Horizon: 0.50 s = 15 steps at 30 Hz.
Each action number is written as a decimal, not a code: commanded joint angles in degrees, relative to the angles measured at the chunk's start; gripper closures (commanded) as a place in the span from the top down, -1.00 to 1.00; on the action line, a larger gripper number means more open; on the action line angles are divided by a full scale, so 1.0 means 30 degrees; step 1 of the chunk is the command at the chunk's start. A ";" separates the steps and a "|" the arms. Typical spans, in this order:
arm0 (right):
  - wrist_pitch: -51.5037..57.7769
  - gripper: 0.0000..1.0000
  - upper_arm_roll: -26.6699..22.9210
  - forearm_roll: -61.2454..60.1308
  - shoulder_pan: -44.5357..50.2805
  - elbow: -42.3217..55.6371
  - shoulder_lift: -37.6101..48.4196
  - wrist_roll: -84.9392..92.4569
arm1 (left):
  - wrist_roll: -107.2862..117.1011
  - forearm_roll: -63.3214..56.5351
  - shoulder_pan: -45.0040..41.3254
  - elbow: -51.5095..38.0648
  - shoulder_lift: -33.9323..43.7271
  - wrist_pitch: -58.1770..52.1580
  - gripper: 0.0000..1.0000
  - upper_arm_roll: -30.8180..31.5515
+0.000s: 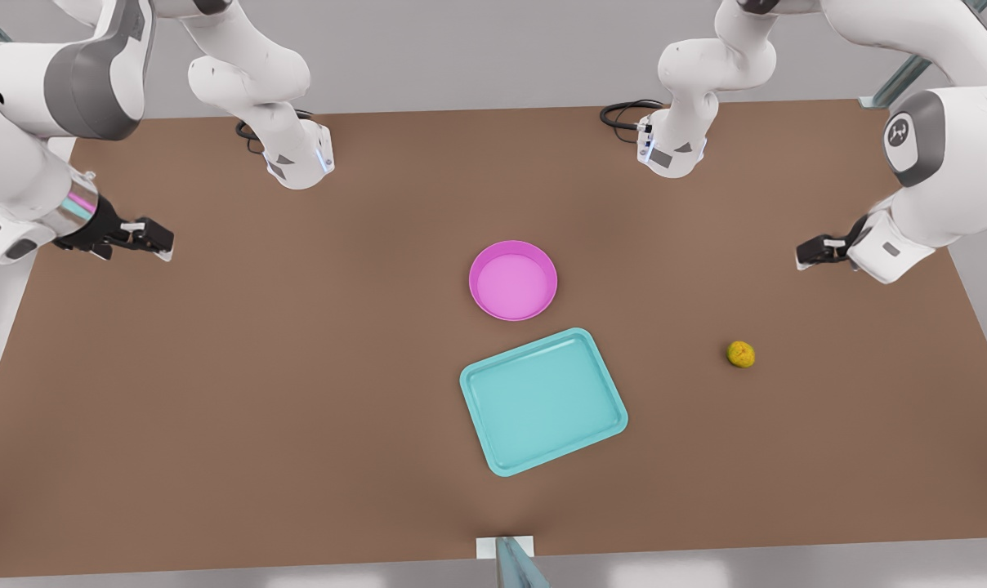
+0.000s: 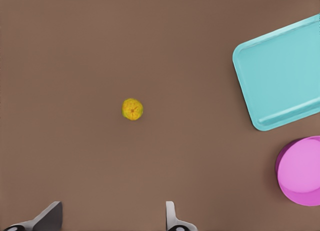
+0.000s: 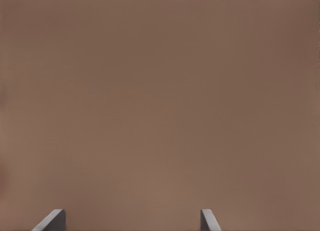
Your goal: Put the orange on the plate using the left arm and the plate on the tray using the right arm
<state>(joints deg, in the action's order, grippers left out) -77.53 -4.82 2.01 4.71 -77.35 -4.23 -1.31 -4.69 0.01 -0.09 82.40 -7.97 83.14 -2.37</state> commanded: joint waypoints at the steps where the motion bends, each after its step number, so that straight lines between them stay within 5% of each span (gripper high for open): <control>1: -0.1694 1.00 -0.0004 0.0004 0.0072 0.0002 0.0003 -0.0121 | -0.0282 -0.0034 0.0000 0.0012 -0.0009 0.1320 1.00 -0.0002; 3: -0.1694 1.00 -0.0004 0.0004 0.0071 0.0002 0.0003 -0.0121 | -0.0165 -0.0005 0.0000 -0.0192 -0.1003 0.1175 1.00 -0.0002; 5: -0.1694 1.00 -0.0004 0.0004 0.0071 0.0002 -0.0056 -0.0092 | -0.0018 0.0112 0.0059 -0.0281 -0.5014 0.0558 1.00 -0.0119; 7: -0.1724 1.00 -0.0004 0.0004 0.0071 -0.0028 -0.0231 -0.0121 | 0.0011 0.0200 -0.0409 -0.0076 -0.7888 0.3749 1.00 -0.0061; 11: -0.1899 1.00 -0.0004 -0.0084 0.0101 -0.0028 -0.0847 -0.0150 | -0.0135 0.0200 -0.0351 0.2004 -0.9266 1.0049 1.00 -0.0032; 15: -0.1870 1.00 -0.0004 -0.0171 0.0101 -0.0028 -0.0935 -0.0150 | -0.0370 0.0025 0.0176 0.2502 -0.9384 1.0256 1.00 -0.0354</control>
<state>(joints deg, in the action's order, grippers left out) -82.61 -4.80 1.69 5.01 -77.49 -7.06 -1.54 -5.02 0.32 0.08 89.71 -36.27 105.78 -3.40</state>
